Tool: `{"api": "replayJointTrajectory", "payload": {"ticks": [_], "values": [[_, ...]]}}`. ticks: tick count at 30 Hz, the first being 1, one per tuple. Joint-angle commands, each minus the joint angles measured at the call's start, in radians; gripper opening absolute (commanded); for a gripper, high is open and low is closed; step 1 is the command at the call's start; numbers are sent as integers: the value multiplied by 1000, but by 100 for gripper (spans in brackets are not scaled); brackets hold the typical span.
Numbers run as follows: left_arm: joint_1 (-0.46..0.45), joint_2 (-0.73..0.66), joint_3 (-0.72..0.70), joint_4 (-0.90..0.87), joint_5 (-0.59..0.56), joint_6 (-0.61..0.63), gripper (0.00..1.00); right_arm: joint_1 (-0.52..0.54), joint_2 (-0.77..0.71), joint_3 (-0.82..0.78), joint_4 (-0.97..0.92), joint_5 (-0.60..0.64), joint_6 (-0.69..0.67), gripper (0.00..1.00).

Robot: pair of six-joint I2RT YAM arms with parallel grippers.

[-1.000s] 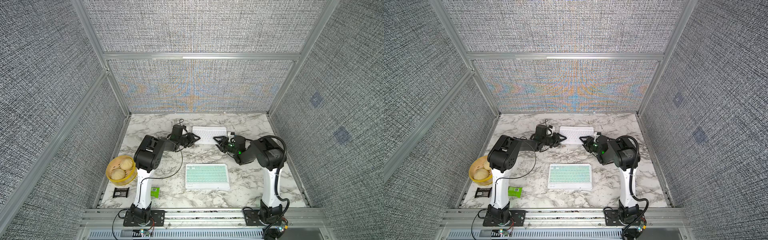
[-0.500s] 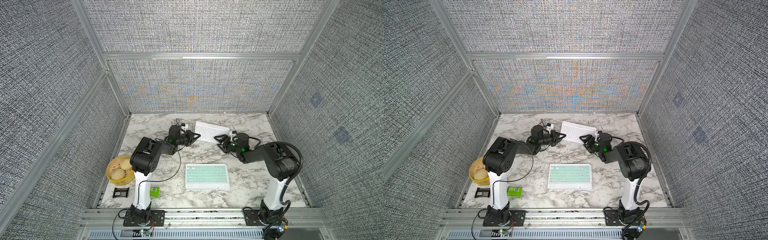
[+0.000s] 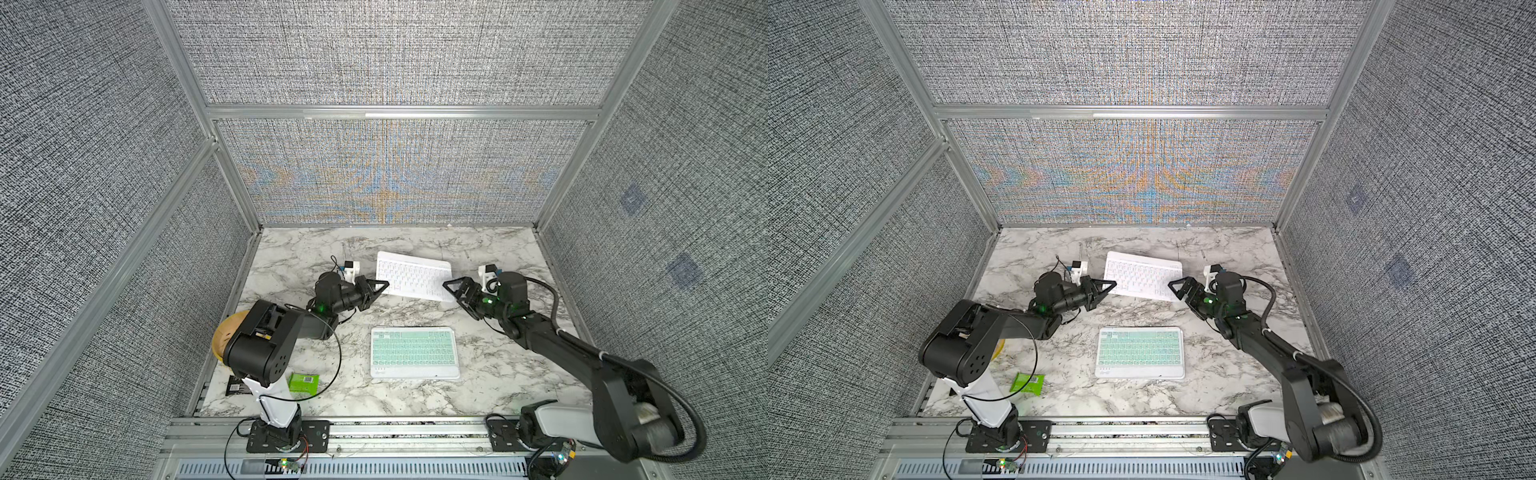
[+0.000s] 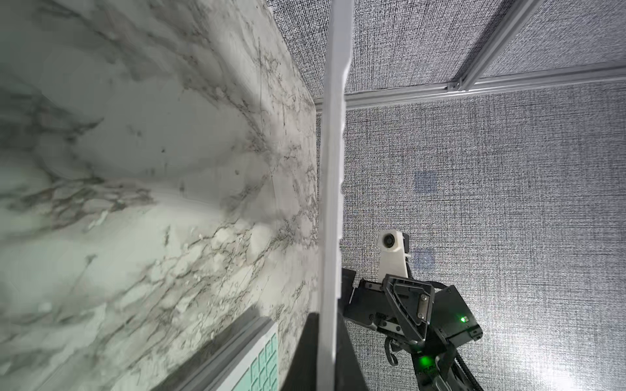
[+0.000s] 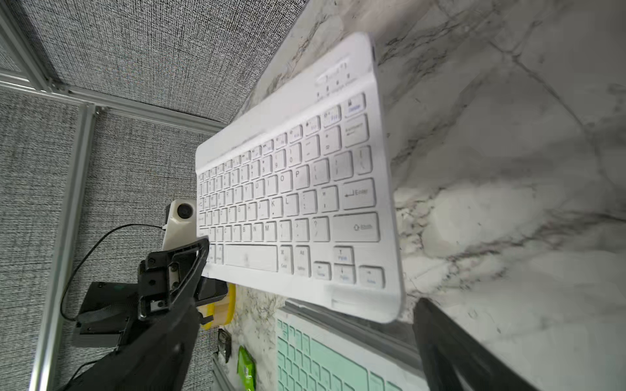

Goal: Stack the numeric keypads
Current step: Place the numeric keypad at the numeric keypad.

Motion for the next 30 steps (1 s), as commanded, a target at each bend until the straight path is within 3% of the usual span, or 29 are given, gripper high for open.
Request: {"api": "replayJointTrajectory", "payload": {"ticks": [1, 6, 12, 18, 24, 26, 30], "values": [[-11, -25, -101, 308, -9, -150, 9, 1, -113, -19, -275, 115, -125, 99], [-59, -120, -272, 335, -53, -157, 9, 1, -246, -67, -342, 160, -126, 99], [-135, -303, -392, 184, -121, -119, 9, 1, -264, -87, -359, 144, -113, 99], [-229, -668, -488, -278, -252, -19, 9, 12, -279, -94, -370, 148, -105, 99], [-317, -1227, -505, -876, -435, 0, 9, 36, -266, -97, -371, 152, -101, 99], [-338, -1369, -564, -912, -471, -47, 7, 49, -255, -99, -363, 156, -97, 99], [-361, -1498, -596, -1001, -496, -53, 6, 72, -229, -94, -345, 159, -87, 99]]}}
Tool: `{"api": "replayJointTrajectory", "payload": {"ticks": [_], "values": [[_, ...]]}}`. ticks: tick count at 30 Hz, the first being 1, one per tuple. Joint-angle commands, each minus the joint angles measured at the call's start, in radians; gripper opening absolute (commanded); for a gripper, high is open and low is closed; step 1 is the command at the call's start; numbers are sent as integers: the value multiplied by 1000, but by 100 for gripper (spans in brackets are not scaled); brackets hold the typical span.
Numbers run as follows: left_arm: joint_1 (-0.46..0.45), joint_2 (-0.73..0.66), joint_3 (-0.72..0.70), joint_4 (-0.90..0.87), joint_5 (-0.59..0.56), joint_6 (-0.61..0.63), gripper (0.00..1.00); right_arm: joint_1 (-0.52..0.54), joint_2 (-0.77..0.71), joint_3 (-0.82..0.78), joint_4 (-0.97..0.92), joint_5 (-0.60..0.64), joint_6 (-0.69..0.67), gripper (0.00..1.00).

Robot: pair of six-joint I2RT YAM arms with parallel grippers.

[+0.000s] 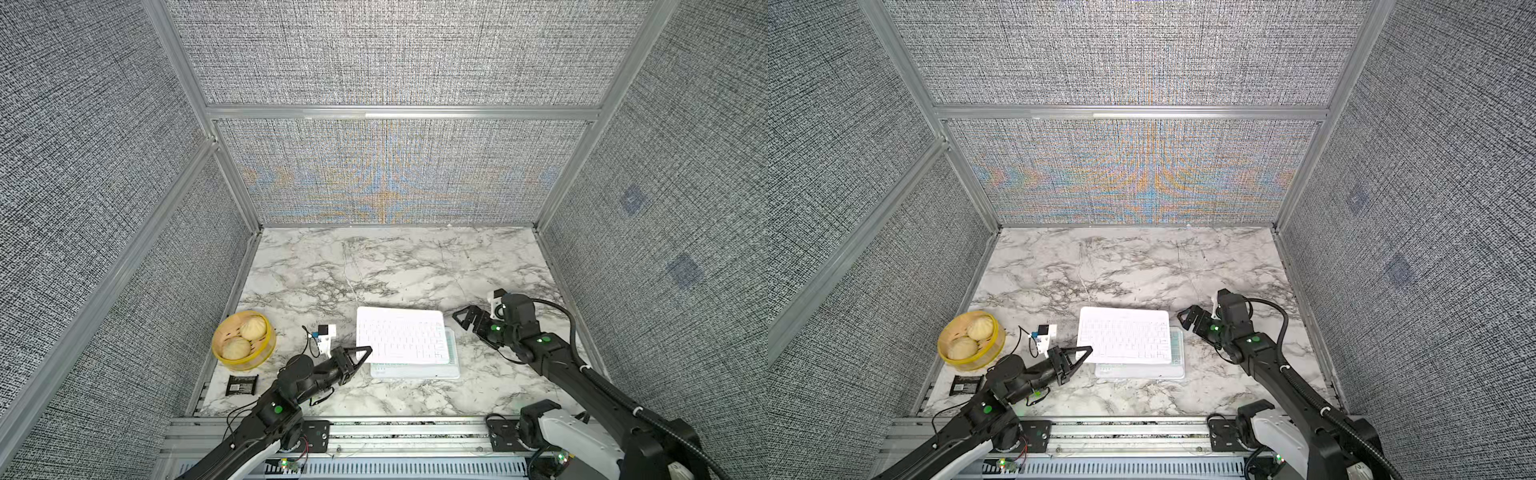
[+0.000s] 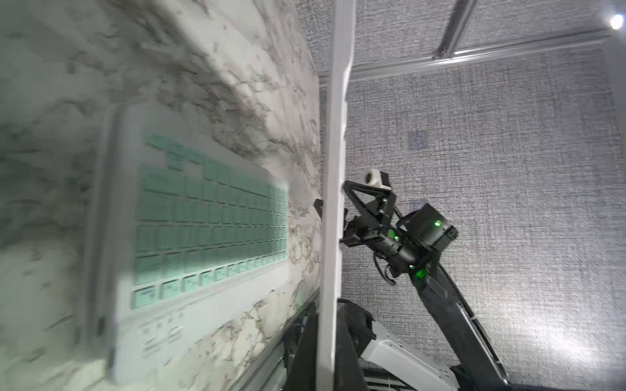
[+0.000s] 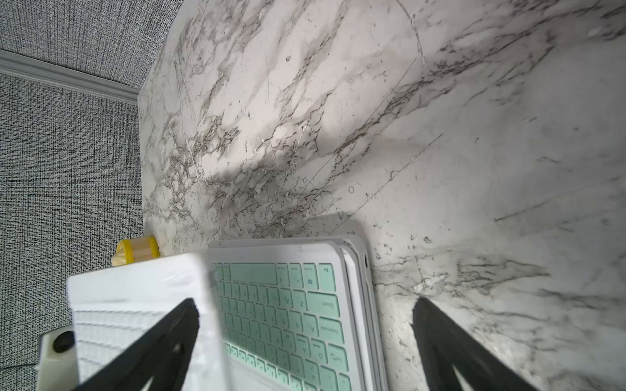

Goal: Stack the numeric keypads
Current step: Place the numeric keypad at the numeric keypad.

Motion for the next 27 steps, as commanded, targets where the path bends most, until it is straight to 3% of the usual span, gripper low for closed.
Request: {"api": "replayJointTrajectory", "payload": {"ticks": [1, 5, 15, 23, 27], "values": [[-11, -48, -4, -127, -49, -7, 6, 15, 15, 8, 20, 14, 7, 99], [-12, 33, -6, -61, -21, 1, 5, 22, 17, 11, 19, 23, 8, 99], [-20, 412, 14, 218, 49, 6, 3, 24, 17, 11, 10, 33, 8, 99], [-21, 323, 26, 160, 22, -2, 3, 62, 3, -25, -91, 77, 23, 99], [-23, 266, 68, 50, 32, 14, 3, 89, -11, -88, -6, 48, 64, 99]]}}
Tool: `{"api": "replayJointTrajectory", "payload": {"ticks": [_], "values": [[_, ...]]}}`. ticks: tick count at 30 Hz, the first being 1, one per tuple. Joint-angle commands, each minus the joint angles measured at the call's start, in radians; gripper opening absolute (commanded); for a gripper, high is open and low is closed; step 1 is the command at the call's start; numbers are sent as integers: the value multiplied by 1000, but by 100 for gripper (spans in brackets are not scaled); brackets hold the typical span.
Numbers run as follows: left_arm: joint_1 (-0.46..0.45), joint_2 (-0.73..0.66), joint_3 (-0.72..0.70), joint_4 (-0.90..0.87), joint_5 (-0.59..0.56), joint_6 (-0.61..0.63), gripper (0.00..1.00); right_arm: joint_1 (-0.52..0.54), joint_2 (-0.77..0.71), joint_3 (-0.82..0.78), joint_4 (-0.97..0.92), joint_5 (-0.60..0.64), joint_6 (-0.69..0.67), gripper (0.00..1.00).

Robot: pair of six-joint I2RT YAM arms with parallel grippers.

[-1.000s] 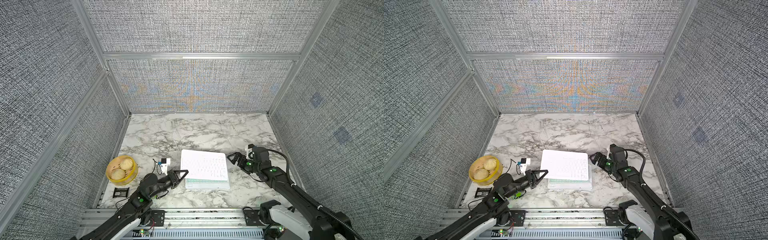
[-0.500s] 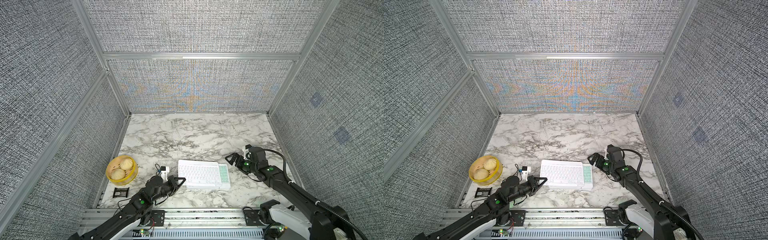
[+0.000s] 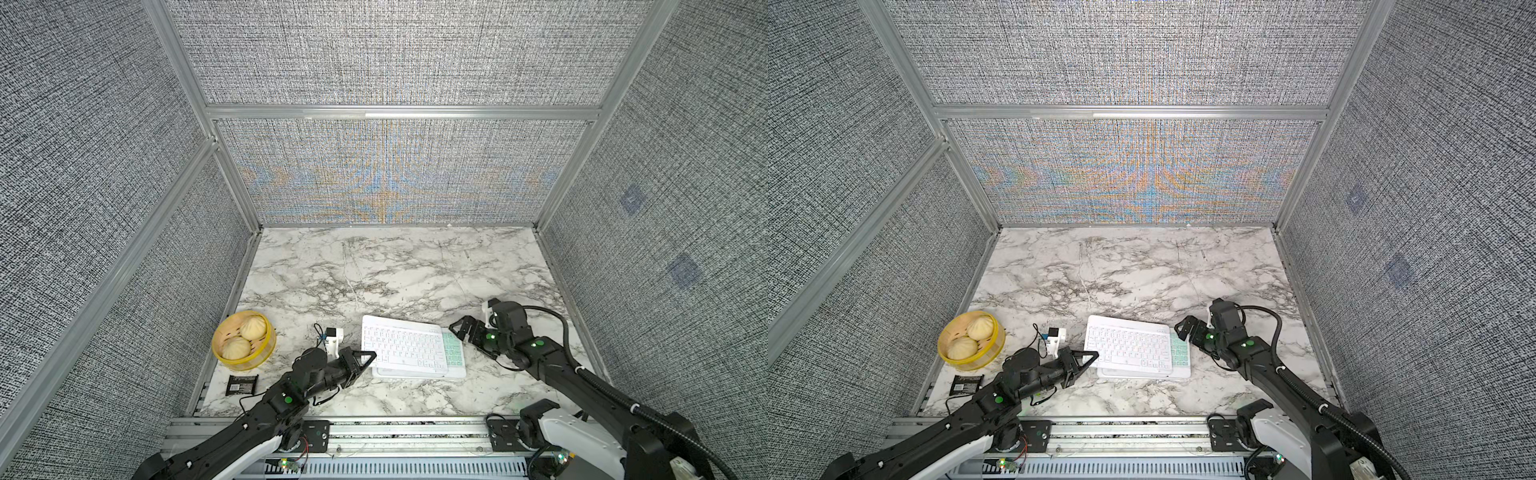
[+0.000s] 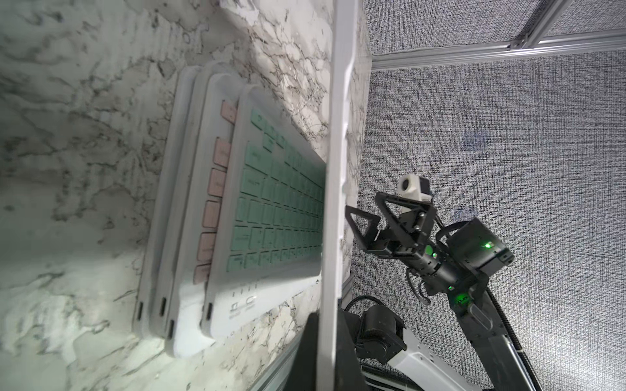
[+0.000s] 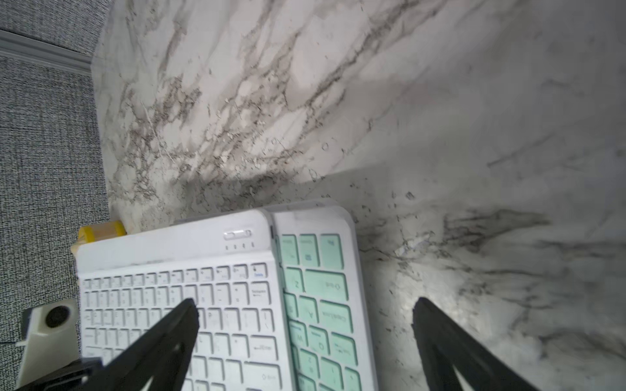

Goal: Stack the numeric keypads
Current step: Place the numeric keypad at the numeric keypad.

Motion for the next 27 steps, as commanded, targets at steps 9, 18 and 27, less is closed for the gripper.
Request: {"api": "replayJointTrajectory", "payload": {"ticks": [9, 18, 27], "values": [[-19, 167, 27, 134, 62, 27, 2, 71, 58, -59, 225, -82, 80, 99], [-24, 270, 50, 259, 75, 41, 0, 146, 113, -43, 241, -23, 114, 99], [-24, 314, 107, 217, 135, 104, 0, 170, 146, 15, 206, 10, 58, 99]]}}
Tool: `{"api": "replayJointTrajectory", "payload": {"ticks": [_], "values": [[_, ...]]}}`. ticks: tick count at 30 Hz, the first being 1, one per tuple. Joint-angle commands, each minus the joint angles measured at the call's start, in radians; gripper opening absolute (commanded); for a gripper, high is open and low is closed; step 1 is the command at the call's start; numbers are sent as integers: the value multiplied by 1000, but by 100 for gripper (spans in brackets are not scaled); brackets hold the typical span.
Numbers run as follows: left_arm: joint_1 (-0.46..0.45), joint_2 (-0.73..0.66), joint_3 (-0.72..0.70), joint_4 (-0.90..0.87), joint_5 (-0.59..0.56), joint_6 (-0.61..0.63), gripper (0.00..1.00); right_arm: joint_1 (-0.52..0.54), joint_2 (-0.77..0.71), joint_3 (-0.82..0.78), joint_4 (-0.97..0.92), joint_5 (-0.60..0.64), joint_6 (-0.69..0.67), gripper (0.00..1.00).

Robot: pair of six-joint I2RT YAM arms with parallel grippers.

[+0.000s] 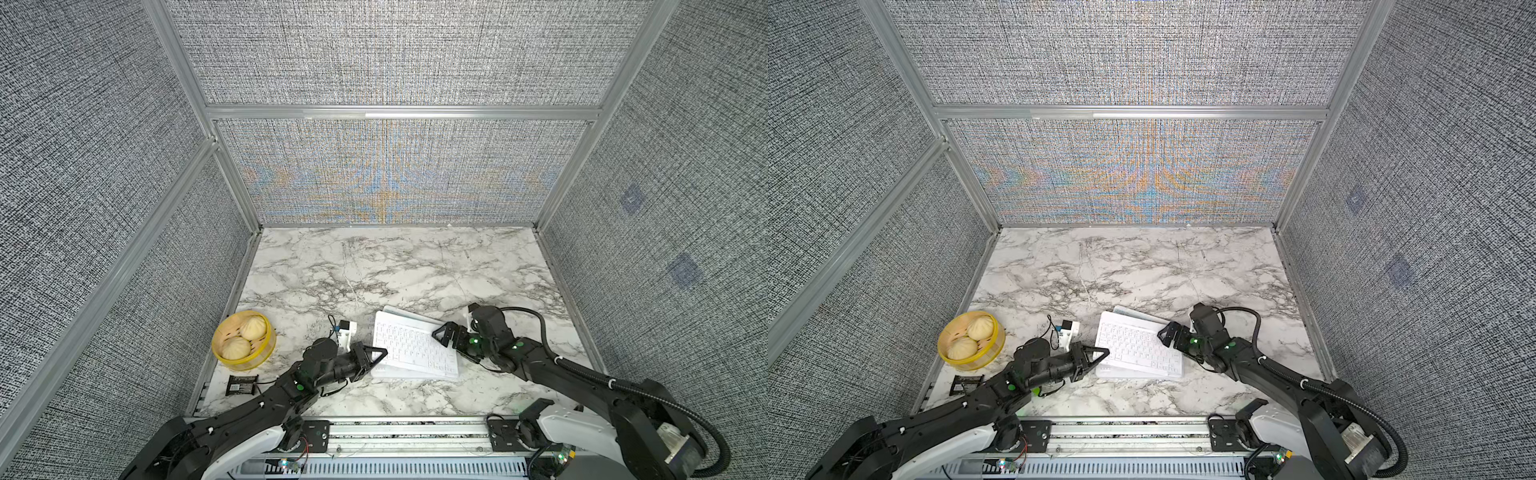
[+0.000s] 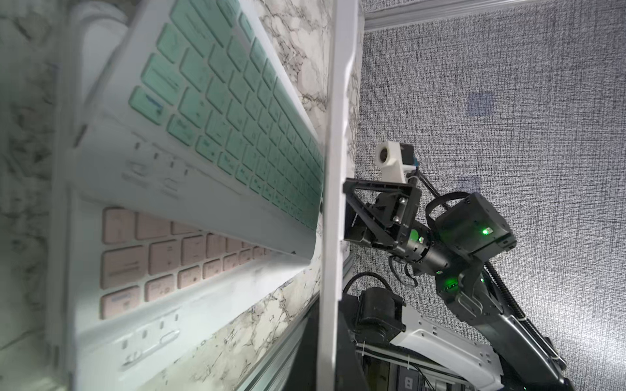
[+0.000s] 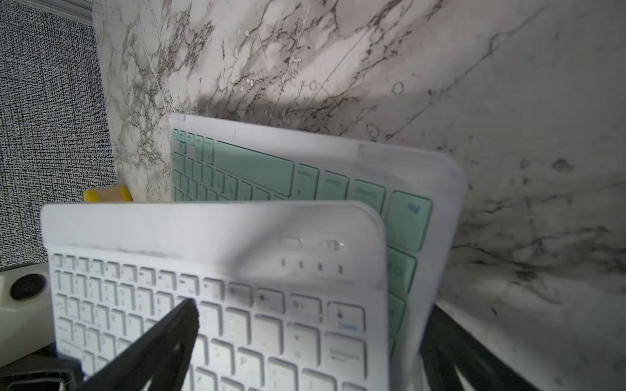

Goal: Stack the numeric keypads
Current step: Place the numeric keypad at the numeric keypad.

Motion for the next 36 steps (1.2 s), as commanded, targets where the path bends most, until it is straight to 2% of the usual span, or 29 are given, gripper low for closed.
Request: {"api": "replayJointTrajectory", "payload": {"ticks": [1, 6, 13, 15, 20, 23, 26, 29, 30, 36], "values": [[1, 35, 46, 0, 54, 65, 0, 2, 4, 20, 12, 8, -28, 99], [6, 122, 84, -8, 49, 129, 0, 2, 2, 23, -8, 5, -33, 99], [28, 206, 106, 2, 19, 159, 12, 4, -18, 14, -15, 14, -30, 99], [30, 216, 118, -19, 3, 166, 20, 5, -23, 15, -19, 21, -32, 99], [30, 210, 168, -129, -25, 196, 61, 12, -26, 19, -27, 36, -38, 99], [30, 177, 208, -269, -70, 228, 77, 17, -15, 22, -24, 43, -39, 99], [30, 142, 240, -415, -150, 259, 86, 20, 2, 23, -19, 50, -39, 99], [30, 143, 273, -508, -188, 284, 90, 22, 7, 26, -20, 62, -39, 99], [31, 157, 293, -544, -197, 295, 99, 22, 7, 28, -22, 69, -41, 99], [31, 286, 442, -711, -268, 403, 99, 22, -3, 37, -46, 116, -43, 99]]}}
